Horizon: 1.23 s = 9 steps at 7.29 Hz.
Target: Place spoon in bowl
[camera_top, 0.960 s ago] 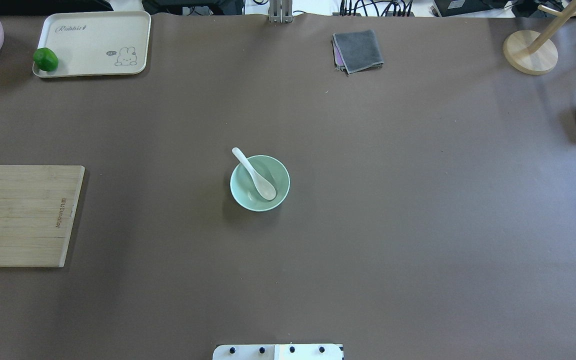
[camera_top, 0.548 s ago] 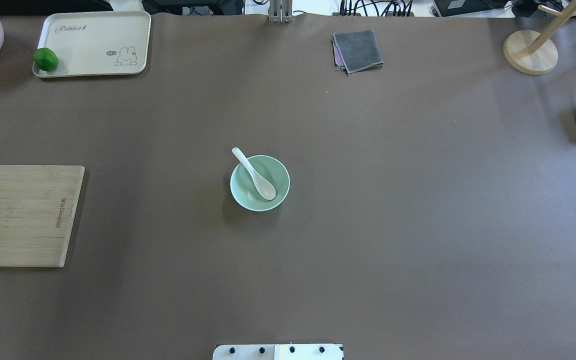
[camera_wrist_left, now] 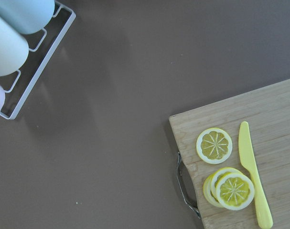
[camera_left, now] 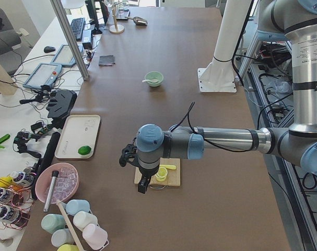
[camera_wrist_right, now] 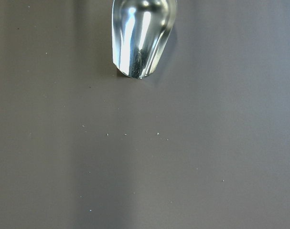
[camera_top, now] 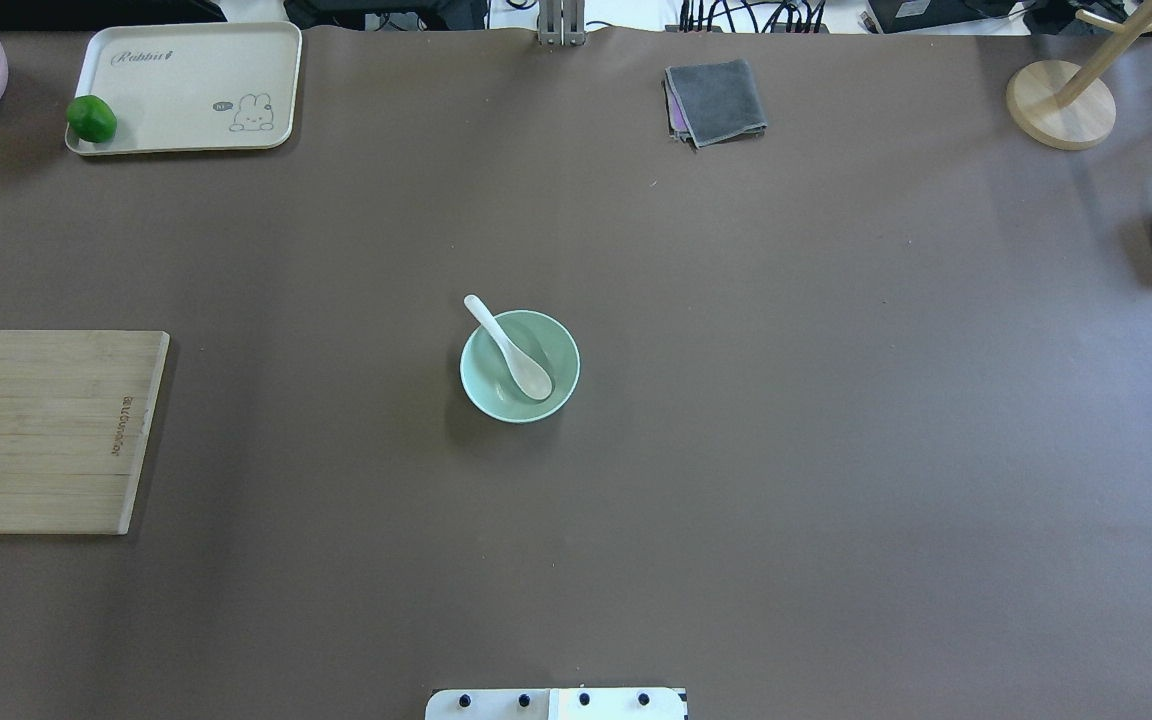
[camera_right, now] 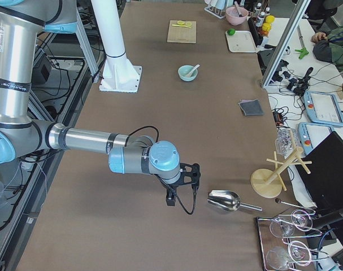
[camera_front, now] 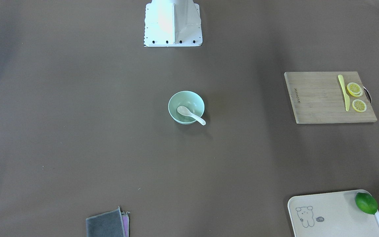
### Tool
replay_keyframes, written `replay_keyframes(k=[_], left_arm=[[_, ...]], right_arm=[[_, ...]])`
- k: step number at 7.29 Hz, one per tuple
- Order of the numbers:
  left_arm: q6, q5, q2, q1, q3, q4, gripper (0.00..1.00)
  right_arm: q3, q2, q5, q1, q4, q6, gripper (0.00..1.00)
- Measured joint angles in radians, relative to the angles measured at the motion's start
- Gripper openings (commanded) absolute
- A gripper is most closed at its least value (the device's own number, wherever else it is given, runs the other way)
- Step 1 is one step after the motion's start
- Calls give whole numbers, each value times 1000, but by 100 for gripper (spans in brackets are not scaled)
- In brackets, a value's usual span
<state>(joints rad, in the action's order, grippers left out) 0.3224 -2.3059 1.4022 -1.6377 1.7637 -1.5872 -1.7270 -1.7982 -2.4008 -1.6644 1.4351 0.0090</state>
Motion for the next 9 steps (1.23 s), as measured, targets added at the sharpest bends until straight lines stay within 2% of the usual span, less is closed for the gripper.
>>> replay_keyframes(k=[9], left_arm=[[0,11,1,-3,13,-4,98]], right_arm=[[1,-7,2,1,-1,3,100]])
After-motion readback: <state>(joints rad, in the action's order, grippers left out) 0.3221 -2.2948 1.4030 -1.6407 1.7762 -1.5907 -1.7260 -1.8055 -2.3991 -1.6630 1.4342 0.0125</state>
